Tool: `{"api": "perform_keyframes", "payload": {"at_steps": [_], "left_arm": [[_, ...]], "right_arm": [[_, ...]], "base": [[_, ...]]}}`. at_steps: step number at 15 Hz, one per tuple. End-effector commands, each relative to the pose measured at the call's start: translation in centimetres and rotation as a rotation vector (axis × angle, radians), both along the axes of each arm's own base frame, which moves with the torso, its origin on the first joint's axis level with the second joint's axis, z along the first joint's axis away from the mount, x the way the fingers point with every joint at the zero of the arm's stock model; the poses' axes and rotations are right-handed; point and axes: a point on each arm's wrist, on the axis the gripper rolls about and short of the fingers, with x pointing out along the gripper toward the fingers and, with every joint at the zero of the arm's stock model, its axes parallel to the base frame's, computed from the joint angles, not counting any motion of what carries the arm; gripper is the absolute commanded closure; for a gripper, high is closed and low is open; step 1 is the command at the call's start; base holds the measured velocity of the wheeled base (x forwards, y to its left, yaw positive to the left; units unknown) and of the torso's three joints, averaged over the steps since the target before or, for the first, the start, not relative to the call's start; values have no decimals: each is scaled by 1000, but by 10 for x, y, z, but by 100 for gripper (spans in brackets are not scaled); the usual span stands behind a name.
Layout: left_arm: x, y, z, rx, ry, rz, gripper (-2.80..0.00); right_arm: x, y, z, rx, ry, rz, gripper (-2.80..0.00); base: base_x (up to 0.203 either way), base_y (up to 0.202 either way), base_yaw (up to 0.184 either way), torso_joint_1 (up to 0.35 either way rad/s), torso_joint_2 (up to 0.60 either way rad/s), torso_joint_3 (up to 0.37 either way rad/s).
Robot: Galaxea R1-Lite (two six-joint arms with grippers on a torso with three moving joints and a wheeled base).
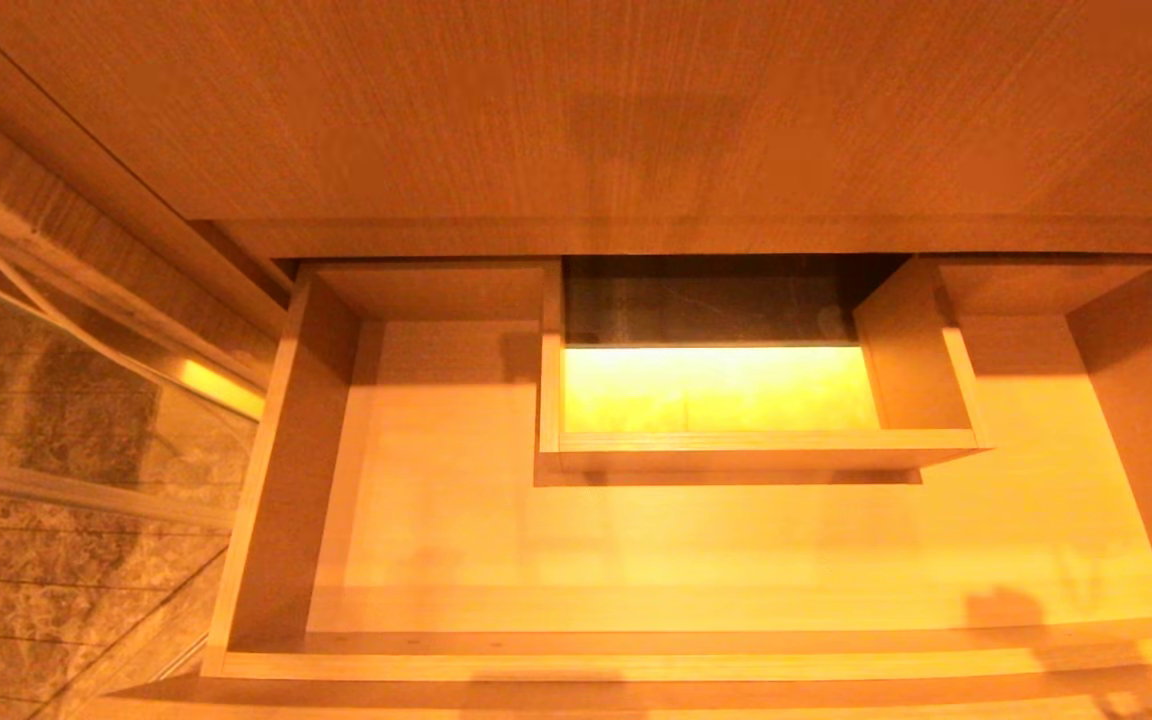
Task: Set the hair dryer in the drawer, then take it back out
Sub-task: Pick up the hairdryer
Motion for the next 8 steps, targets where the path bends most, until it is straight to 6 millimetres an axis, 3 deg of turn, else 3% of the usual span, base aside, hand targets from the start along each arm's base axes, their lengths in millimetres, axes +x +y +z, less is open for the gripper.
{"api": "perform_keyframes", "payload": {"at_steps": [1,8], "left_arm": [[0,0,0,1,1,0,0],[0,0,0,-1,1,0,0]], "right_arm": [[0,0,2,-2,2,0,0],[-7,3,6,-23,-44,-4,0]], "base": [[0,0,0,0,0,0],[0,0,0,0,0,0]]}}
